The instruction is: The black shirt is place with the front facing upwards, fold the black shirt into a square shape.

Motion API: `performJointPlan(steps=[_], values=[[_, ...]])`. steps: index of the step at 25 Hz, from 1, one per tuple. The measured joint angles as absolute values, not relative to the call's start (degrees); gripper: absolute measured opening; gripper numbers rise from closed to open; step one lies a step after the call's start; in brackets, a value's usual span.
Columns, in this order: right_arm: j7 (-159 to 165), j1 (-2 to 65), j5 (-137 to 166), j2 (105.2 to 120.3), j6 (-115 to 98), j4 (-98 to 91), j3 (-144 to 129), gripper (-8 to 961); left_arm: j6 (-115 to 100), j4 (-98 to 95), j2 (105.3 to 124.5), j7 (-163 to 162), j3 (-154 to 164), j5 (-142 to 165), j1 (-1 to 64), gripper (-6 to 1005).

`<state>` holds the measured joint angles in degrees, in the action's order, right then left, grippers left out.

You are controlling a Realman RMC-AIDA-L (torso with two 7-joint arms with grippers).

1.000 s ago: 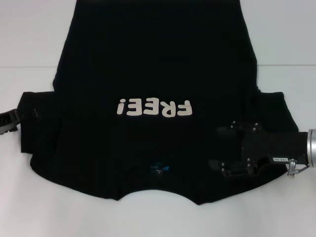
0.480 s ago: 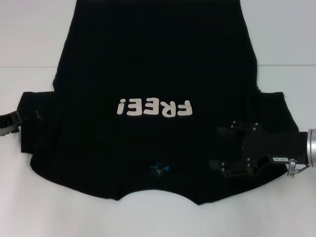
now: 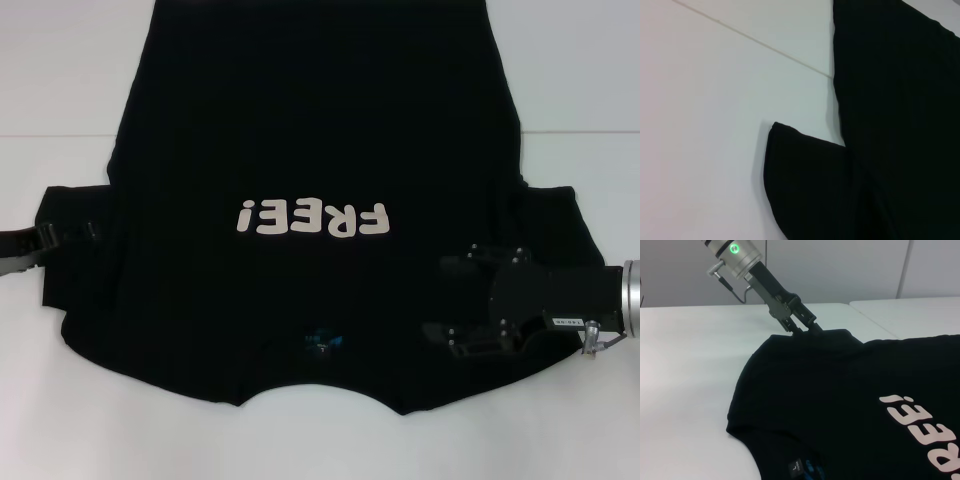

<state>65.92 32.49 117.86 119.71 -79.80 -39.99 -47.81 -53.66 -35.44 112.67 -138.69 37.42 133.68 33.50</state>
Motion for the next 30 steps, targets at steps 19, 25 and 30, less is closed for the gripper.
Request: performJointPlan(steps=[19,25,30], values=[[65.94,32.87,117.84,119.71,-79.71,-40.08,-47.44,912,-49.65,-36.69,113.16,-138.69,41.41,135.52,34.06,589],[66.18,32.98,117.79,119.71,-79.71,-40.09,-47.44,912,-48.09,-36.35,113.40,-138.77,41.48,138.07,34.99,336],[66.45,33.05,117.76,119.71,-79.63,-40.18,-47.45,911,-48.04,-36.34,113.46,-138.78,41.49,138.16,35.21,133]])
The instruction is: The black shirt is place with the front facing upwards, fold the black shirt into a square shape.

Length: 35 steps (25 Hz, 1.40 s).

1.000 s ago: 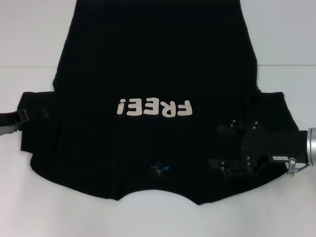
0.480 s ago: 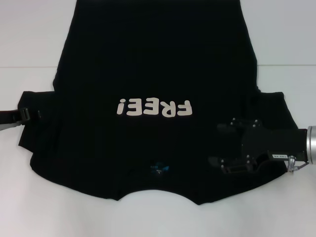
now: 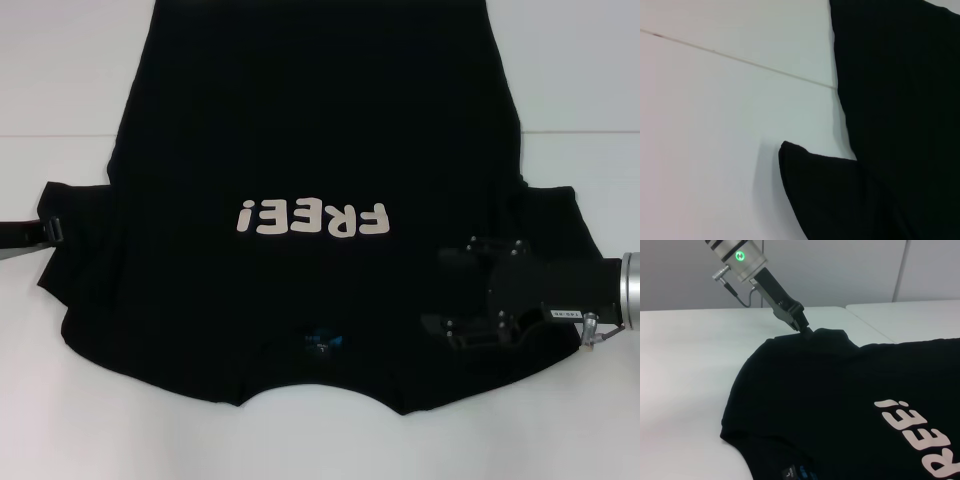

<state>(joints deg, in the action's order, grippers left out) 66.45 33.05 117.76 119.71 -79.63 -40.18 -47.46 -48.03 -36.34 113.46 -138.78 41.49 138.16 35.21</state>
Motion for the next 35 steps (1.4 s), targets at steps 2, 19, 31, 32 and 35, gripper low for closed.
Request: performJointPlan(steps=[2,19,31,32,35], values=[[66.49,33.05,117.76,119.71,-79.39,-40.18,-47.46,911,-48.02,-36.40,113.46,-138.78,41.48,138.16,35.25,106],[66.53,32.89,117.77,119.71,-79.18,-40.16,-47.46,912,-48.83,-41.40,111.72,-141.65,40.82,141.81,35.07,-1],[66.53,32.86,117.77,119.70,-79.61,-40.16,-47.46,912,-52.57,-42.73,110.74,-142.32,41.40,143.71,38.12,0],[66.53,32.83,117.78,119.70,-79.62,-40.17,-47.46,912,-53.30,-42.91,110.78,-142.37,41.42,144.12,38.56,0],[66.53,32.83,117.77,119.70,-79.63,-40.16,-47.58,912,-55.36,-44.40,111.51,-143.55,41.78,145.77,39.66,0]])
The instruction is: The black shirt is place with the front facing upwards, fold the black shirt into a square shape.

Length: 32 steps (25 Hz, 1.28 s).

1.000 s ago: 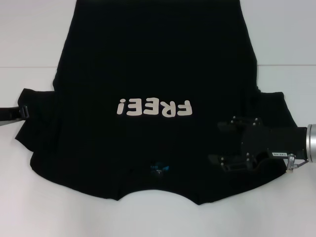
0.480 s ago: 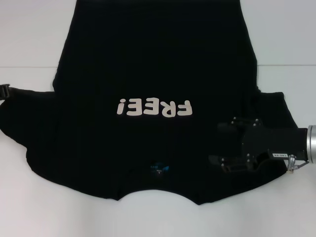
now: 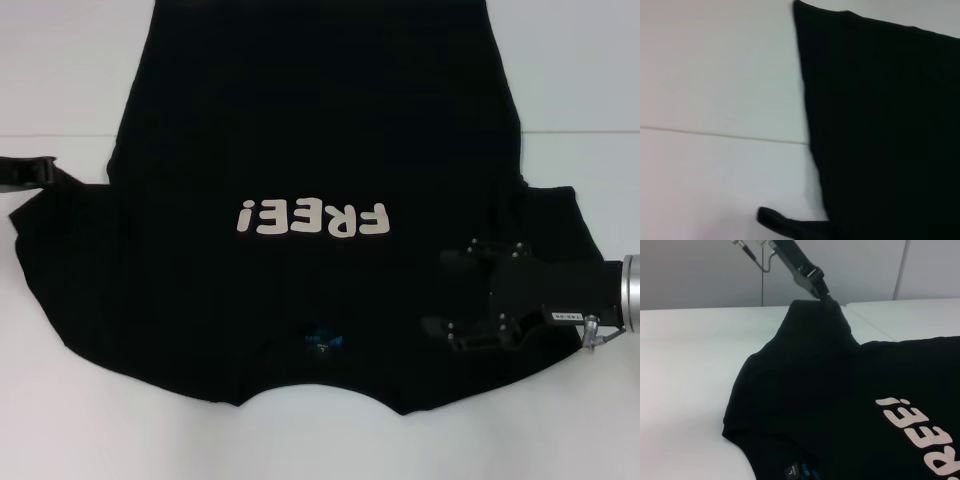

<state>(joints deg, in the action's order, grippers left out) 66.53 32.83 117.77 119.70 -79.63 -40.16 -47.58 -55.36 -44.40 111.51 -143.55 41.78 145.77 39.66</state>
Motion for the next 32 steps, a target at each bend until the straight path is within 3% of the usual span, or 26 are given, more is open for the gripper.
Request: performJointPlan(steps=[4,9,10,11,16,21,32], values=[[66.53,32.84,117.77,119.76,-79.63,-40.14,-47.83,912,-57.03,-48.45,113.74,-146.67,44.30,148.27,40.52,0],[66.52,33.01,117.77,119.85,-79.61,-39.91,-47.94,911,-58.48,-54.26,117.89,-148.28,46.82,149.39,40.83,-1],[66.51,33.01,117.78,119.86,-79.61,-39.90,-47.96,911,-58.48,-54.26,117.89,-148.28,46.82,149.39,40.83,-1],[66.50,33.02,117.77,119.86,-79.62,-39.90,-47.96,911,-58.87,-54.83,119.19,-148.32,47.20,149.41,41.18,-1],[66.43,33.04,117.77,119.89,-79.71,-39.63,-47.99,911,-58.26,-53.94,121.07,-148.31,47.28,149.09,41.55,12],[66.12,33.05,117.77,120.01,-79.73,-39.51,-47.99,911,-56.83,-53.24,122.71,-147.91,46.83,147.10,41.11,128],[66.67,32.10,116.88,120.06,-79.23,-39.46,-47.48,911,-69.90,-54.56,122.97,-126.94,46.75,131.89,35.21,386]])
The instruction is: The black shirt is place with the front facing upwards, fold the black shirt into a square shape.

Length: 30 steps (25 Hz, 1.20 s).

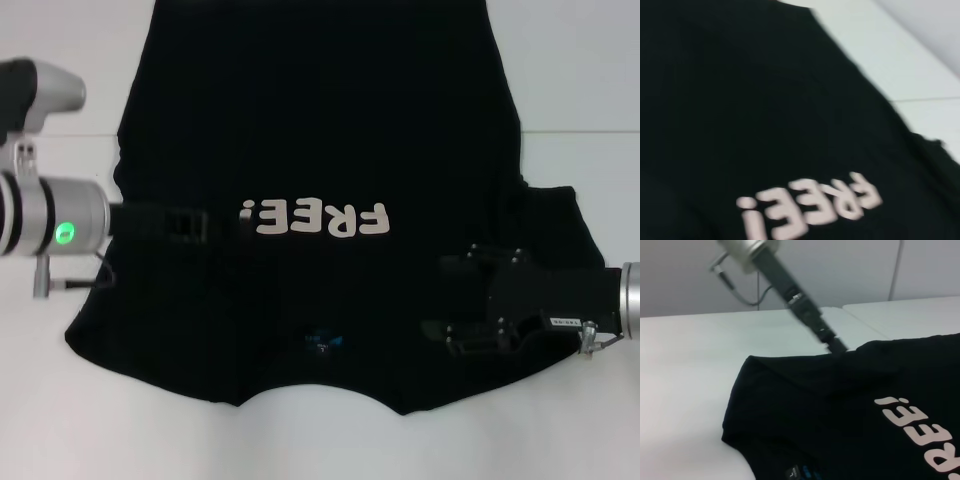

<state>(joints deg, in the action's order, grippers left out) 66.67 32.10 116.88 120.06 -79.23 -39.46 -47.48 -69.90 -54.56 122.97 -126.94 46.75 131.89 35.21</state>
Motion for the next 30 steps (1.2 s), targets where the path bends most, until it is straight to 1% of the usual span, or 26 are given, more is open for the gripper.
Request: performJointPlan(steps=[3,9,13,16,19,22,25,26,27,30], values=[[66.69,31.56,115.89,119.93,-79.06,-39.46,-47.37,912,-72.82,-55.51,123.71,-118.48,46.73,125.91,31.31,448],[67.91,30.92,115.30,119.83,-79.00,-39.64,-45.35,912,-82.85,-53.53,123.52,-100.51,46.51,112.11,25.34,725],[70.33,30.41,115.32,119.77,-79.01,-40.02,-42.89,911,-90.81,-46.63,123.74,-81.59,43.78,104.29,22.39,904],[73.67,30.05,115.55,119.55,-79.01,-40.61,-41.15,912,-94.02,-41.57,123.66,-68.96,41.33,101.93,20.85,952],[81.33,28.90,115.88,119.43,-78.81,-43.88,-39.82,912,-94.71,-40.68,122.93,-65.56,40.85,102.37,20.18,950],[92.98,26.94,116.48,119.35,-78.74,-50.31,-39.56,912,-94.89,-40.50,121.73,-66.16,41.23,104.74,20.11,949],[109.26,25.51,120.22,118.84,-80.61,-58.20,-39.47,912,-95.26,-40.54,120.89,-66.61,41.44,107.65,20.58,949],[119.47,25.39,124.60,118.38,-83.43,-62.74,-38.98,912,-95.29,-40.62,120.74,-66.69,41.47,108.36,20.68,949],[119.47,25.39,124.60,118.38,-83.43,-62.74,-38.98,912,-95.25,-40.72,120.55,-66.77,41.49,109.08,20.81,949],[132.34,26.43,131.99,117.62,-87.43,-67.40,-36.82,911,-94.86,-40.77,119.76,-66.84,41.49,109.72,20.99,949]])
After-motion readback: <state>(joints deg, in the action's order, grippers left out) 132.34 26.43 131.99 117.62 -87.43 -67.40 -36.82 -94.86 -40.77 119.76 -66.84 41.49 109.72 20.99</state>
